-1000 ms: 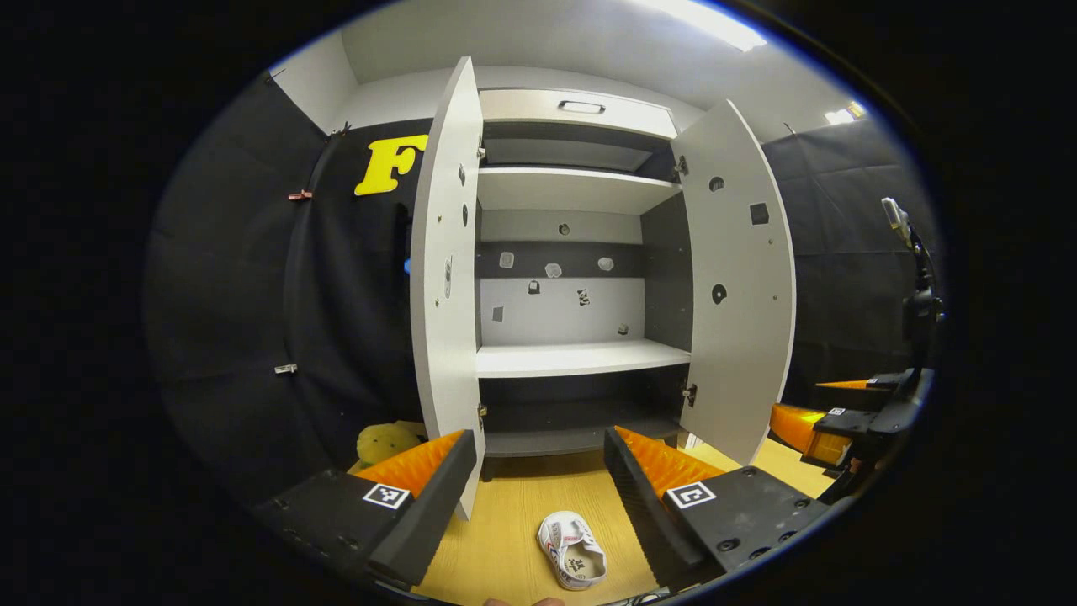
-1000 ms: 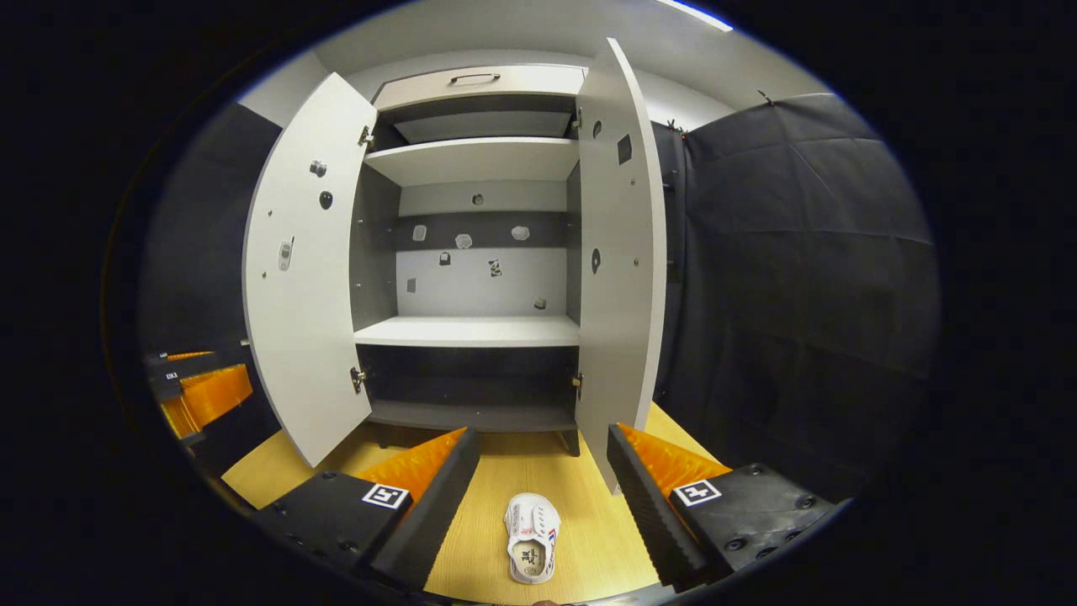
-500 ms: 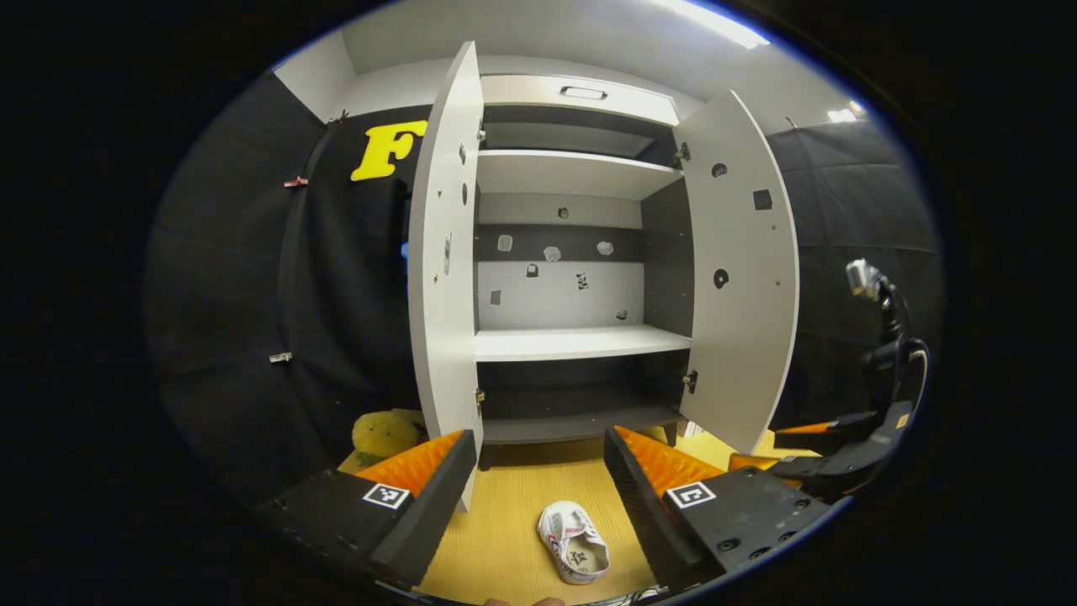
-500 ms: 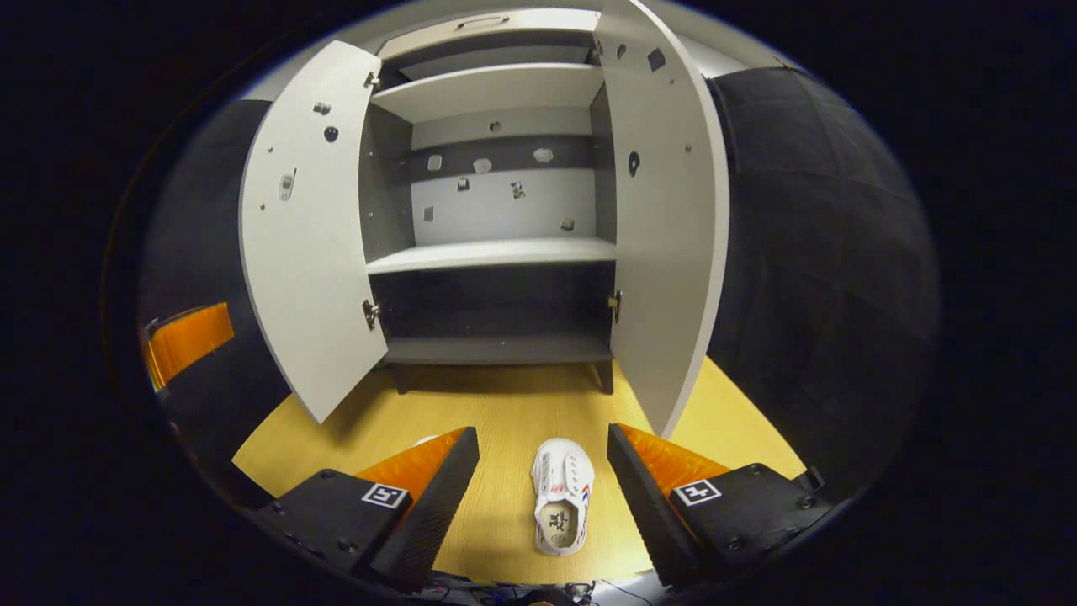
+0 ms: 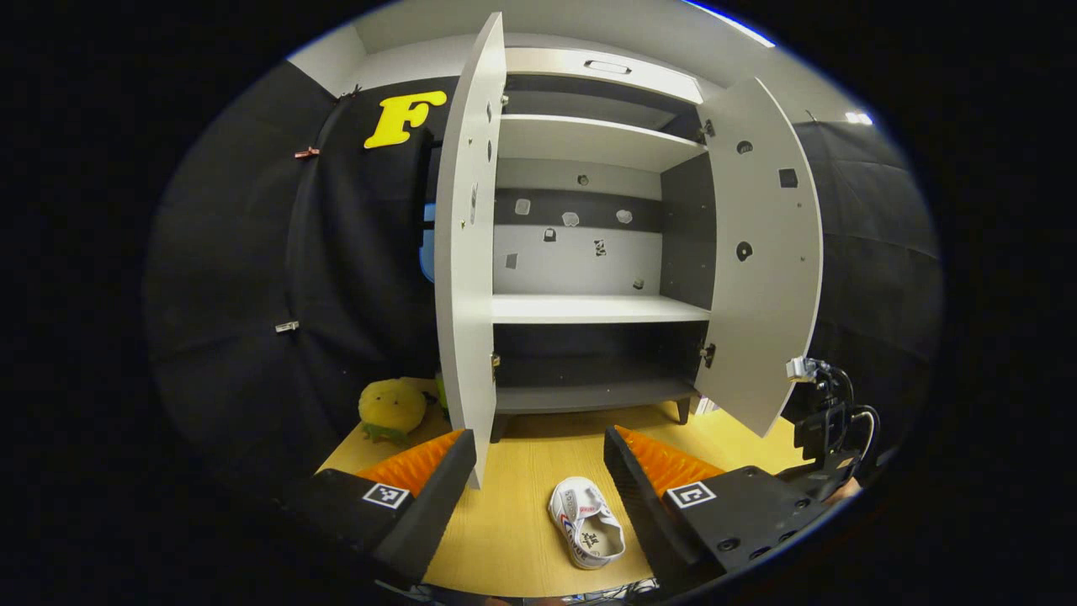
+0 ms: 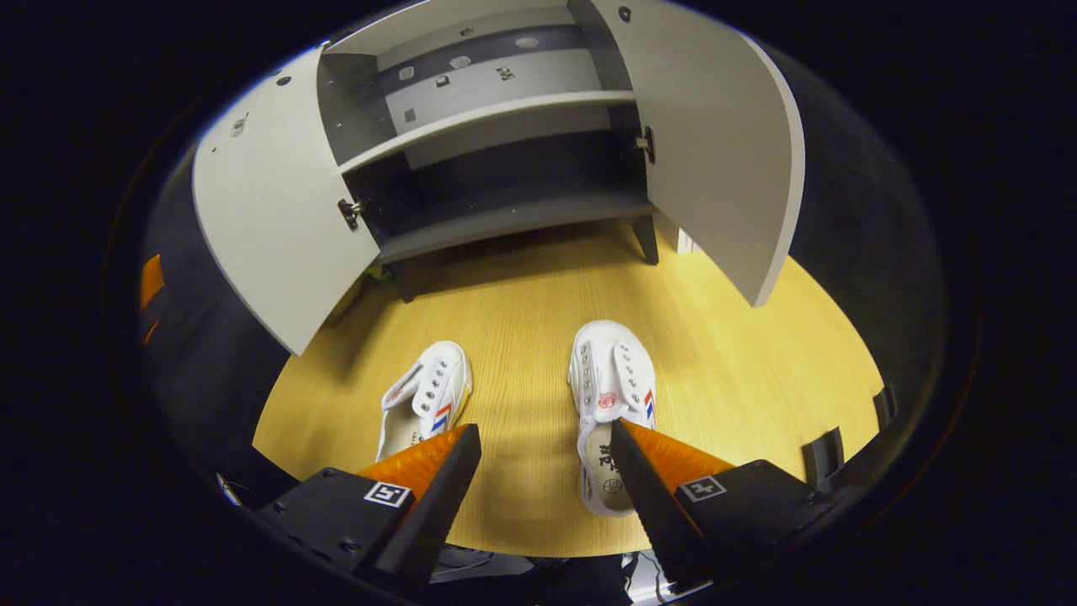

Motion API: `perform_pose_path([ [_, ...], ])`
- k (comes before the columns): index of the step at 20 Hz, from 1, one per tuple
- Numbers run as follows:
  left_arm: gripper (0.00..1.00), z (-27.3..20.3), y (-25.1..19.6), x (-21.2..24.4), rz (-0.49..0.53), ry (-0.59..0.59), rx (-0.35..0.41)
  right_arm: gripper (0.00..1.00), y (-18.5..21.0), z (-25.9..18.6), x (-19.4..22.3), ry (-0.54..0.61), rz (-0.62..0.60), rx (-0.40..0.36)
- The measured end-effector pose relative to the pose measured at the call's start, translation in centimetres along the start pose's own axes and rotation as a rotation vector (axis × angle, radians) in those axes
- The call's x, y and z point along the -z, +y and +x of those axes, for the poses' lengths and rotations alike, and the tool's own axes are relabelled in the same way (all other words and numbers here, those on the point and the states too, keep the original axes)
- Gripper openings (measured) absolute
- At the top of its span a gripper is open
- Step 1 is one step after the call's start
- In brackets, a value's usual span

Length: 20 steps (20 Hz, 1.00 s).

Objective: Grab one shoe with the right hand and put it into the shoe cabinet, grab the other shoe with the left hand and put it into the shoe cabinet; then close the right door with the right hand and the left door with the left hand.

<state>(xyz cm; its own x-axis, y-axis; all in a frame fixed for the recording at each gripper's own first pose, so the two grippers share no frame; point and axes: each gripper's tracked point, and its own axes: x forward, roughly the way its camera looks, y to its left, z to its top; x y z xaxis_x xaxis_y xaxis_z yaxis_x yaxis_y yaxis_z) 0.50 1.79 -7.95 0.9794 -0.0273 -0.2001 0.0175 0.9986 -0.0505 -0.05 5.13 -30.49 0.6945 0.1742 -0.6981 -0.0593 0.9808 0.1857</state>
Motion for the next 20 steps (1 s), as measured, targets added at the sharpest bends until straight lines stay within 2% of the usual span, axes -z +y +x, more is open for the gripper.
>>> perform_pose_path([
  [7,0.95,1.0,-0.2,2.0,-0.011,0.057,-0.002,0.99,-1.2,4.2,2.5,0.078,-0.004,0.030],
  [10,0.95,1.2,-0.6,2.3,-0.014,0.065,-0.001,0.99,-0.8,6.0,2.7,0.095,0.000,0.019],
  [14,0.95,1.6,-0.6,3.0,-0.018,0.089,0.001,0.91,-1.7,8.2,2.8,0.088,-0.034,0.073],
  [17,0.95,1.8,-0.2,3.3,-0.019,0.099,-0.008,0.91,-2.9,8.9,1.8,0.042,-0.064,0.133],
  [20,0.95,1.9,-0.1,3.8,-0.037,0.116,-0.011,0.93,-3.2,9.3,1.7,0.047,-0.074,0.143],
])
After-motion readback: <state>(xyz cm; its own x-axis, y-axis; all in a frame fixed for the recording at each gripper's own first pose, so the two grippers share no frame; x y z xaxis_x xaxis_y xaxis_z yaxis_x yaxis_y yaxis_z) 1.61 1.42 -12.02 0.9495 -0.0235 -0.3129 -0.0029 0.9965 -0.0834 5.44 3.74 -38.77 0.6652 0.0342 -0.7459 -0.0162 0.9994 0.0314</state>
